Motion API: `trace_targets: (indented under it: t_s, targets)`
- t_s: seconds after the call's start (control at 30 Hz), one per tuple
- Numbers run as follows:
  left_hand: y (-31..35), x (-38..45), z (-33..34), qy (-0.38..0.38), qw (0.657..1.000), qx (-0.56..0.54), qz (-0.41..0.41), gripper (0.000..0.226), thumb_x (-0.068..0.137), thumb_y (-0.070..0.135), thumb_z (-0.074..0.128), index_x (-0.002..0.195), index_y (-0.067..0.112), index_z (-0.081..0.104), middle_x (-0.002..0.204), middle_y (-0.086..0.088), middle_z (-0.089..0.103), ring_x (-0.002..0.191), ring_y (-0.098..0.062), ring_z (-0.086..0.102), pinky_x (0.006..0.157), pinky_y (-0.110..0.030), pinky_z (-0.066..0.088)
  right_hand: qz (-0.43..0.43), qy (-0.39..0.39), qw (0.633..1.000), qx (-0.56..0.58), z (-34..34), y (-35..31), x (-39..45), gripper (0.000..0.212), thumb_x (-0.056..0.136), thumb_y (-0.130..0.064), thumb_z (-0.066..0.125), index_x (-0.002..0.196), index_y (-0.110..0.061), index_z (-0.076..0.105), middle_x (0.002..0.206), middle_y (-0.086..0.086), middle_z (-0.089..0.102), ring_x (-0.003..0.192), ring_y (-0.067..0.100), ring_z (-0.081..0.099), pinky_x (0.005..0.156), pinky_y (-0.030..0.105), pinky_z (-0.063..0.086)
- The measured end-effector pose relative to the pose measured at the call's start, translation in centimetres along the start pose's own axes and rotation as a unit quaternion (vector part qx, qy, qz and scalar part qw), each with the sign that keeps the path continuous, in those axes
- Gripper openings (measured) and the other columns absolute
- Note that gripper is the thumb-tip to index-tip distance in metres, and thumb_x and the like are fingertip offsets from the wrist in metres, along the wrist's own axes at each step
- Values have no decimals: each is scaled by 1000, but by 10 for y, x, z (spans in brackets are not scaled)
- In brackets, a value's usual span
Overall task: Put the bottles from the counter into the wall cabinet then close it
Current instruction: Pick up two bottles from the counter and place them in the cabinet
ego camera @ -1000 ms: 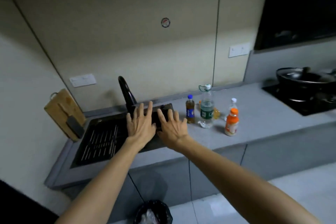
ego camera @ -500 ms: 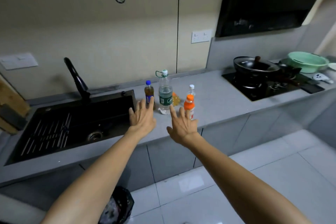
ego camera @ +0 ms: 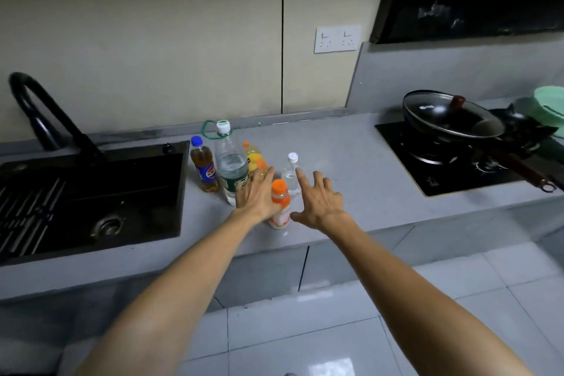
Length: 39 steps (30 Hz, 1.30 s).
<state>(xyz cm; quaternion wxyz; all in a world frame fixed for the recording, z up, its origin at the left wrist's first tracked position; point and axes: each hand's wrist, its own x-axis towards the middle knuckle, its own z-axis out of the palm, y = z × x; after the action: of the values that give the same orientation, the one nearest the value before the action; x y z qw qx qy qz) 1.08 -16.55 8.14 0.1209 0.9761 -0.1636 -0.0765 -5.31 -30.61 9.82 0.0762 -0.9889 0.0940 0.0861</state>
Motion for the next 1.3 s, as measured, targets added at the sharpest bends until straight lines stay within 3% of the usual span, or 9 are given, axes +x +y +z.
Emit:
trace_targets:
  t_s: [0.23,0.33,0.43,0.6,0.73,0.83,0.93,1.07,1.3]
  targets:
    - [18,59,39,-54,997,-48,-34,122,60,38,88,155,30,12,160,-1,17,145,-31,27,109,-52,38,-23,-25,999,-2,11,33,60,118,73,-47,79,157,-32,-2,152,12,17,130,35,35,91,49,47]
    - [16,70,51,-73,971,-197,-110,136,55,31,95,158,25,5,164,-5,10,150,-26,17,118,-42,27,-23,-53,998,16,19,40,76,124,71,-37,84,157,-33,-5,154,11,13,134,35,33,94,50,46]
    - [3,77,70,-60,940,-311,-129,142,51,20,98,159,22,7,163,-6,17,148,-23,21,119,-38,25,-7,-78,994,72,30,48,96,129,68,-29,87,157,-32,-7,155,11,12,137,36,31,97,52,46]
    - [-14,75,98,-41,867,-467,-168,124,53,-1,94,155,20,25,137,1,47,123,-13,46,106,-27,37,22,-61,983,171,57,54,127,138,68,-19,88,155,-31,-18,160,18,0,143,41,20,104,53,42]
    - [-18,75,109,-67,865,-466,-171,98,52,-4,94,137,14,48,121,0,60,117,-22,58,106,-36,44,28,-45,985,162,73,55,146,143,65,-24,90,154,-34,-21,161,16,-4,145,40,15,104,57,41]
    - [-20,74,116,-69,863,-466,-184,93,53,-9,91,133,12,49,118,1,58,112,-18,55,96,-28,42,46,-63,983,167,90,53,158,144,64,-27,91,153,-33,-21,162,16,-7,148,39,11,108,62,36]
    - [-22,77,124,-66,854,-477,-196,95,52,-6,92,134,12,49,123,0,59,115,-20,56,99,-31,42,63,-77,973,207,105,49,170,143,64,-29,91,154,-31,-20,163,16,-7,149,39,8,112,62,30]
    - [-28,77,138,-45,836,-495,-231,87,49,2,93,126,14,55,123,-5,66,113,-26,63,100,-43,50,93,-64,944,310,126,40,189,140,65,-26,92,157,-23,-14,162,17,5,146,41,23,117,52,29]
    - [-42,65,142,2,791,-554,-260,74,62,-5,87,123,20,53,119,-1,62,107,-17,59,93,-32,46,162,-29,860,484,152,20,206,130,62,-18,93,158,-25,5,162,9,22,147,32,28,119,47,29]
